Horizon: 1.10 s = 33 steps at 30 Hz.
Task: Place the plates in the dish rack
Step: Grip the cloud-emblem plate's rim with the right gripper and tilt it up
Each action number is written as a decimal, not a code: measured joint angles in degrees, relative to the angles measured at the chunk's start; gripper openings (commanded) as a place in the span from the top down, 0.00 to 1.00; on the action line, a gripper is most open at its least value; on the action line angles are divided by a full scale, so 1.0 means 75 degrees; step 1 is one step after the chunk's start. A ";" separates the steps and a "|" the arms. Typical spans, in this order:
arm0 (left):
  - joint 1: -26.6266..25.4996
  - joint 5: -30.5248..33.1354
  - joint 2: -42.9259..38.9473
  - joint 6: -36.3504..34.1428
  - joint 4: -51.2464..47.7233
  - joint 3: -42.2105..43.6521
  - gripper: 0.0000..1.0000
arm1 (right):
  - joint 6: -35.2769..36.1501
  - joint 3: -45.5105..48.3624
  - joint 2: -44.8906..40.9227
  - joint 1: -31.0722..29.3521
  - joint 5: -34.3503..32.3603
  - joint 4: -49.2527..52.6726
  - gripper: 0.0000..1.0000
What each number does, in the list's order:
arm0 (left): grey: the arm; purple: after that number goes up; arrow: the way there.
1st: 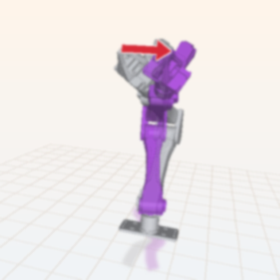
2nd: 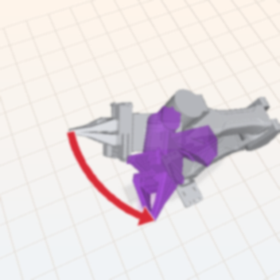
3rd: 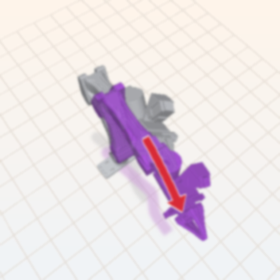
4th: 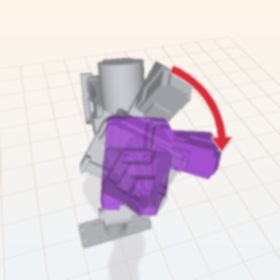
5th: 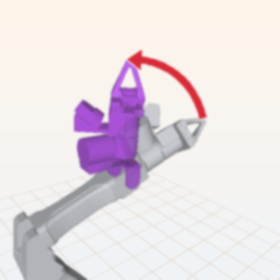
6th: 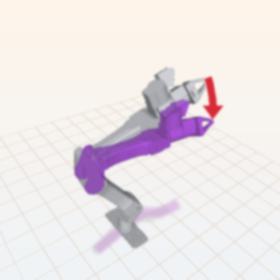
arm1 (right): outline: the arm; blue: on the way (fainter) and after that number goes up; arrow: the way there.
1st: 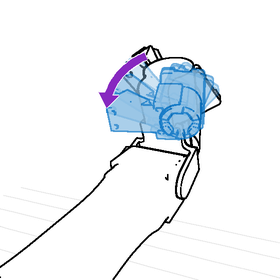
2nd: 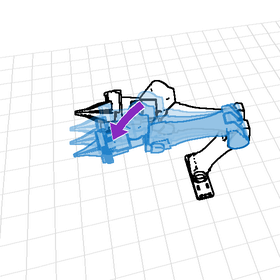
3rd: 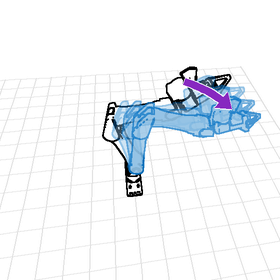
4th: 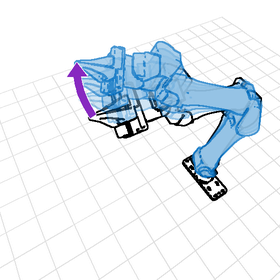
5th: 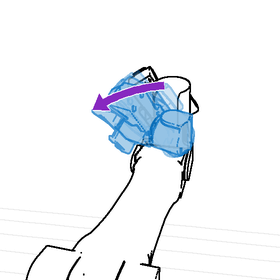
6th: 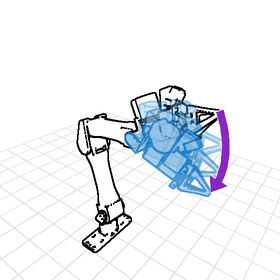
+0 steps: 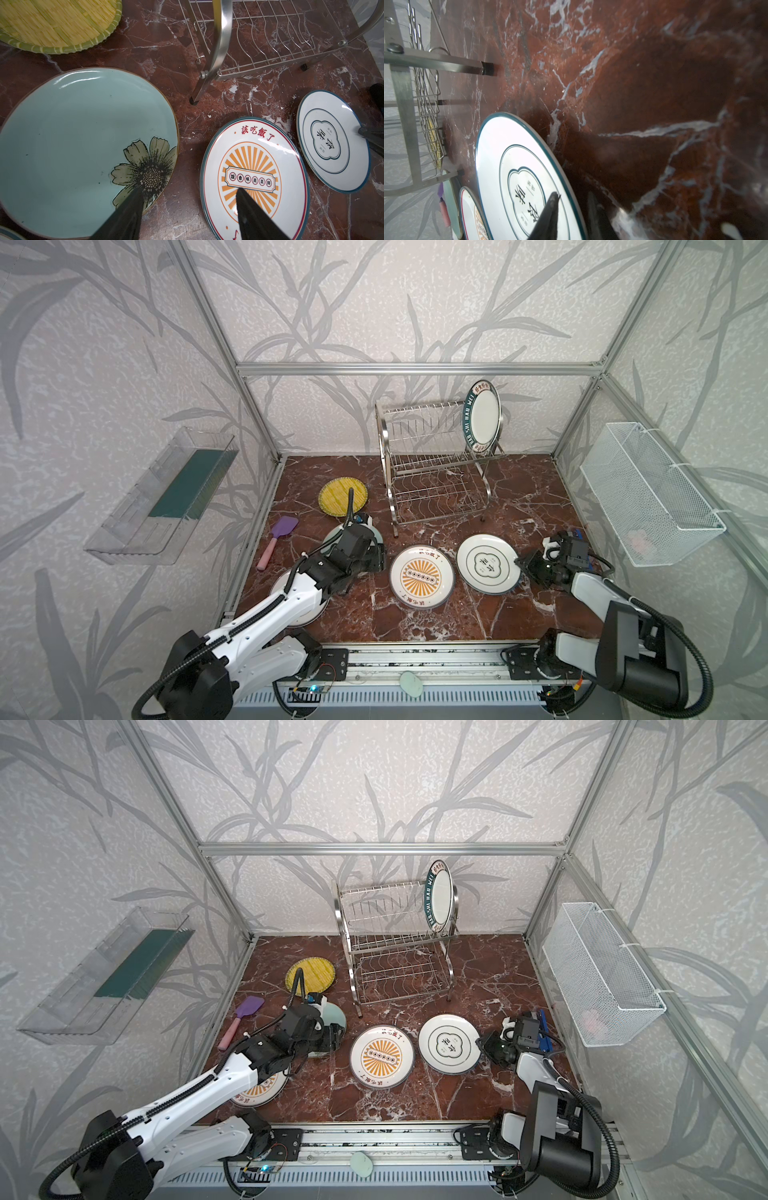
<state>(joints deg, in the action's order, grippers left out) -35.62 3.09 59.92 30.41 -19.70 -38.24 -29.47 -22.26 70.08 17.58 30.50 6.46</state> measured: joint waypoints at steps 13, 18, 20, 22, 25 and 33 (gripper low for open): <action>0.0000 0.0000 -0.0003 -0.0009 -0.0020 -0.0009 0.31 | -0.0070 0.0061 -0.0017 0.0105 0.0082 -0.0090 0.82; 0.0000 0.0000 -0.0003 -0.0029 -0.0023 -0.0009 0.31 | -0.0073 0.0122 -0.0137 0.0152 0.0082 -0.0093 0.83; 0.0000 0.0000 -0.0003 -0.0032 -0.0023 -0.0009 0.31 | -0.0076 0.0122 -0.0169 0.0160 0.0082 -0.0093 0.82; 0.0000 0.0000 -0.0003 -0.0032 -0.0023 -0.0009 0.32 | -0.0087 0.0122 -0.0187 0.0166 0.0085 -0.0093 0.80; 0.0000 0.0000 -0.0003 -0.0032 -0.0023 -0.0009 0.31 | -0.0093 0.0137 -0.0189 0.0166 0.0163 -0.0105 0.76; 0.0000 -0.0015 -0.0003 -0.0032 -0.0023 -0.0009 0.31 | -0.0079 0.0251 -0.0143 0.0166 0.0417 -0.0239 0.75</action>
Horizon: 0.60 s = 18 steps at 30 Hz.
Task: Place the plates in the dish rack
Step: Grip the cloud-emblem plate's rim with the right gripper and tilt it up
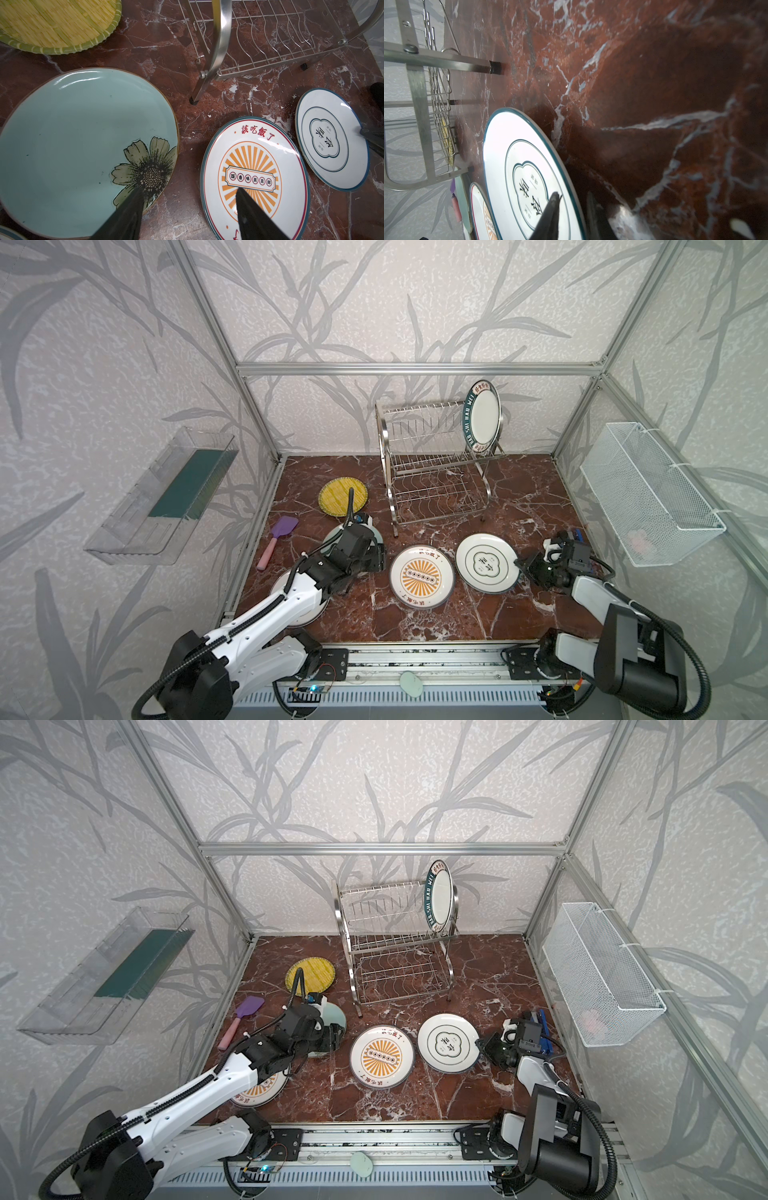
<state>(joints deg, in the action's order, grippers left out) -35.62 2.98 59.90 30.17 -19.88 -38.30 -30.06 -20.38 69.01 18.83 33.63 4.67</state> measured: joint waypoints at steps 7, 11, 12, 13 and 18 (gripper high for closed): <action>0.0000 -0.0009 -0.0003 0.0000 0.0000 0.0000 0.31 | 0.0015 0.0000 0.0055 -0.0003 0.0067 -0.0111 0.78; 0.0000 -0.0012 -0.0006 0.0000 0.0000 0.0000 0.32 | 0.0015 0.0000 0.0128 -0.0038 0.0073 -0.0189 0.79; 0.0000 -0.0015 -0.0006 0.0000 0.0000 0.0000 0.32 | 0.0012 0.0000 0.0154 -0.0061 0.0073 -0.0216 0.79; 0.0000 -0.0015 -0.0012 0.0000 0.0000 0.0000 0.32 | 0.0015 0.0000 0.0184 -0.0090 0.0073 -0.0233 0.79; 0.0000 -0.0015 -0.0032 0.0000 0.0000 0.0000 0.32 | 0.0015 0.0003 0.0309 -0.0216 0.0102 -0.0283 0.81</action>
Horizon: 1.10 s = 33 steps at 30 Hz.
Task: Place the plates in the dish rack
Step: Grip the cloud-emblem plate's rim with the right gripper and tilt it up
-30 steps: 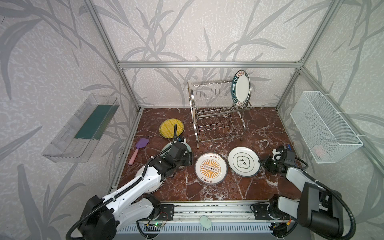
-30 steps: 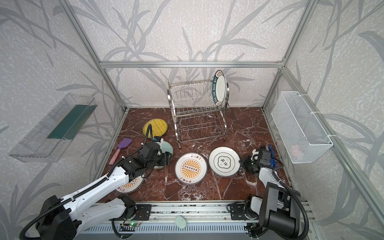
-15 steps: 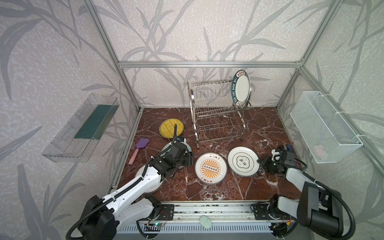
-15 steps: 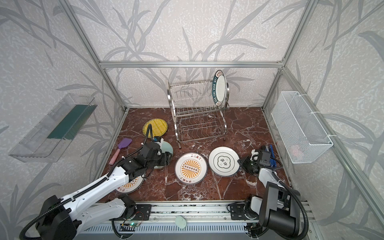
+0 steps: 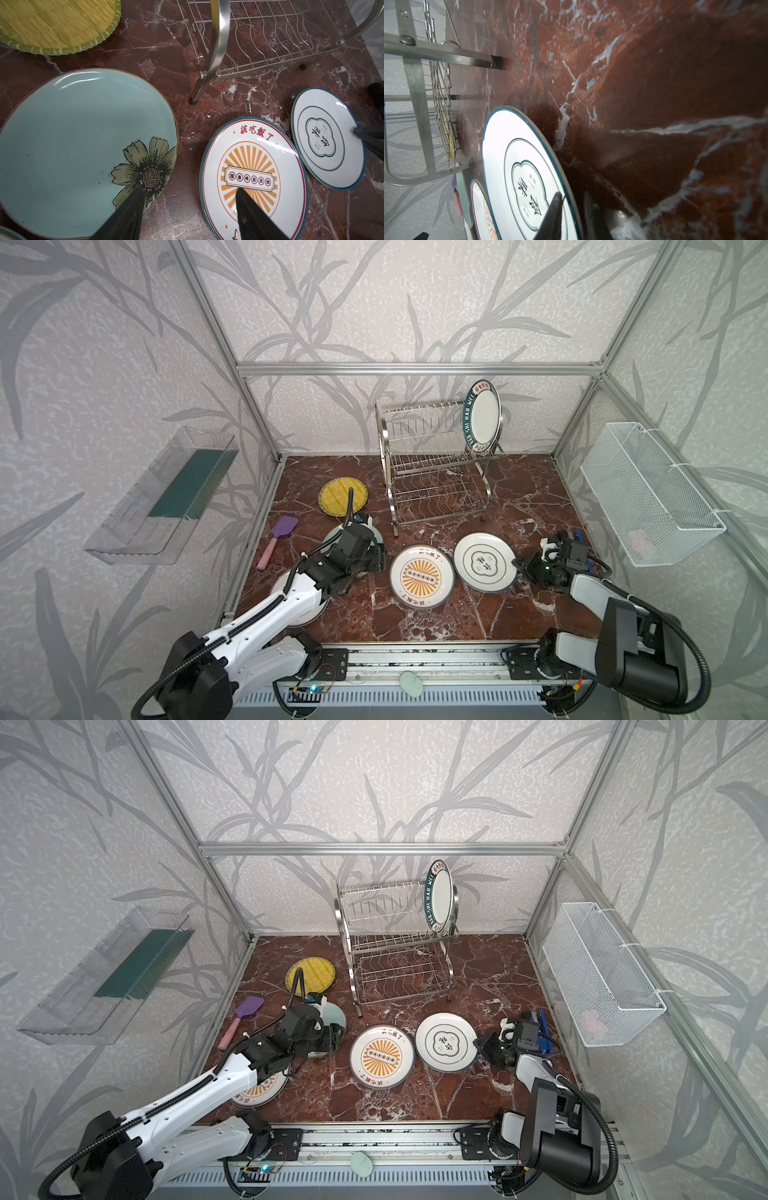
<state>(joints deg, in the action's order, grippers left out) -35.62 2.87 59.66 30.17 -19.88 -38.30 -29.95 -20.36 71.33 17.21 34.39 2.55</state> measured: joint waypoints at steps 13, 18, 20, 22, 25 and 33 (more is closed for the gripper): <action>0.0000 0.0000 -0.0058 0.0000 -0.0003 0.0000 0.32 | -0.0047 0.0102 0.0085 -0.0047 0.0012 -0.0335 0.87; 0.0000 0.0000 -0.0061 0.0000 -0.0003 0.0000 0.32 | -0.0064 0.0154 -0.0119 -0.0041 -0.0192 -0.0289 0.89; 0.0000 0.0003 -0.0061 0.0000 -0.0003 0.0000 0.32 | -0.0067 0.0184 -0.0265 -0.0009 -0.0321 -0.0213 0.89; 0.0000 0.0003 -0.0064 0.0000 -0.0003 0.0000 0.32 | -0.0070 0.0204 -0.0484 0.0070 -0.0463 -0.0064 0.89; 0.0000 0.0003 -0.0079 0.0000 -0.0003 0.0000 0.32 | -0.0079 0.0236 -0.0863 0.0157 -0.0682 0.0111 0.87; 0.0000 -0.0003 -0.0090 0.0000 -0.0003 0.0000 0.32 | -0.0093 0.0367 -0.1075 0.0172 -0.0790 0.0178 0.81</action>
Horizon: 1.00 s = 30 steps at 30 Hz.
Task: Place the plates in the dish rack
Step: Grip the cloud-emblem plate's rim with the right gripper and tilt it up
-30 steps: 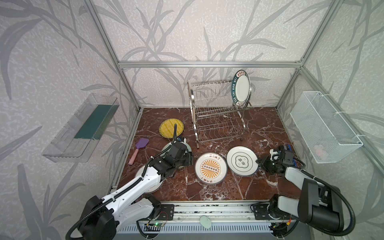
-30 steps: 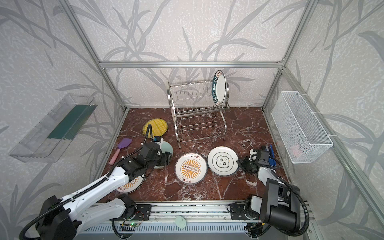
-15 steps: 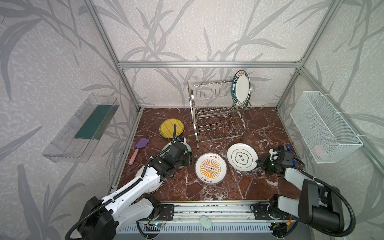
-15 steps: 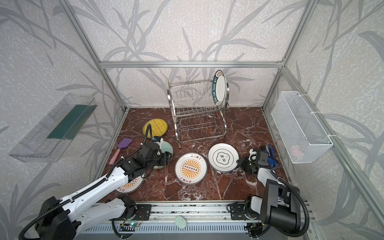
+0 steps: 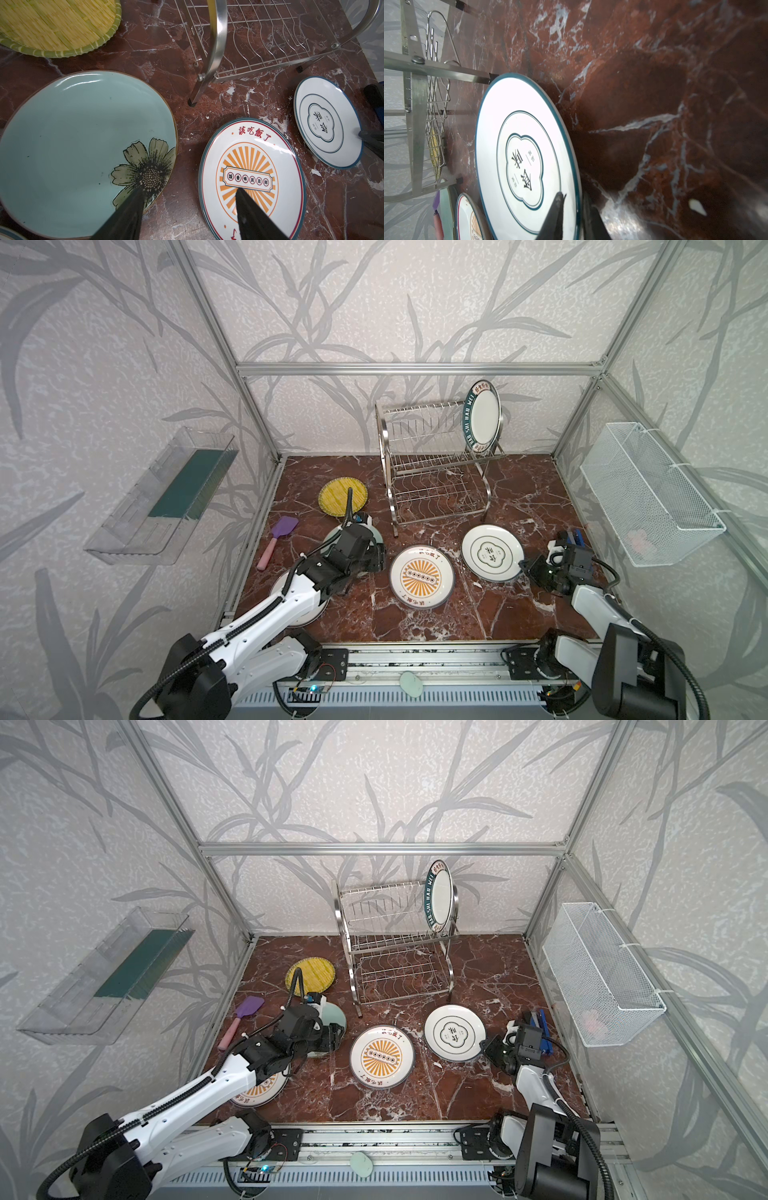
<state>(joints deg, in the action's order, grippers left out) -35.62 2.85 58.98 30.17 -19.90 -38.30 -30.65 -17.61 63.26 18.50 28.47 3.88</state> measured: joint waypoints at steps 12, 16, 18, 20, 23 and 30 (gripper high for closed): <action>0.0000 -0.0052 0.0003 0.0000 0.0000 0.0000 0.32 | 0.0032 0.0000 0.0557 0.0000 0.0210 -0.0143 0.80; 0.0000 -0.0079 0.0006 0.0000 0.0000 0.0000 0.32 | 0.0032 0.0000 0.0729 0.0000 0.0297 -0.0321 0.81; 0.0000 -0.0090 0.0006 0.0000 0.0000 0.0000 0.32 | 0.0032 0.0000 0.0816 0.0000 0.0350 -0.0431 0.81; 0.0000 -0.0114 0.0006 0.0000 0.0000 0.0000 0.32 | 0.0029 -0.0003 0.0886 0.0000 0.0388 -0.0533 0.81; 0.0000 -0.0131 0.0006 0.0000 0.0000 0.0000 0.32 | 0.0032 -0.0003 0.0982 0.0000 0.0452 -0.0664 0.81; 0.0000 -0.0134 0.0006 0.0000 0.0000 0.0000 0.32 | 0.0029 -0.0003 0.1090 0.0000 0.0536 -0.0778 0.85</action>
<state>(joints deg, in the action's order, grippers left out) -35.62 1.85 59.02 30.17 -19.90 -38.30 -30.44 -17.63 71.44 18.50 32.49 -1.96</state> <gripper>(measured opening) 0.681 0.160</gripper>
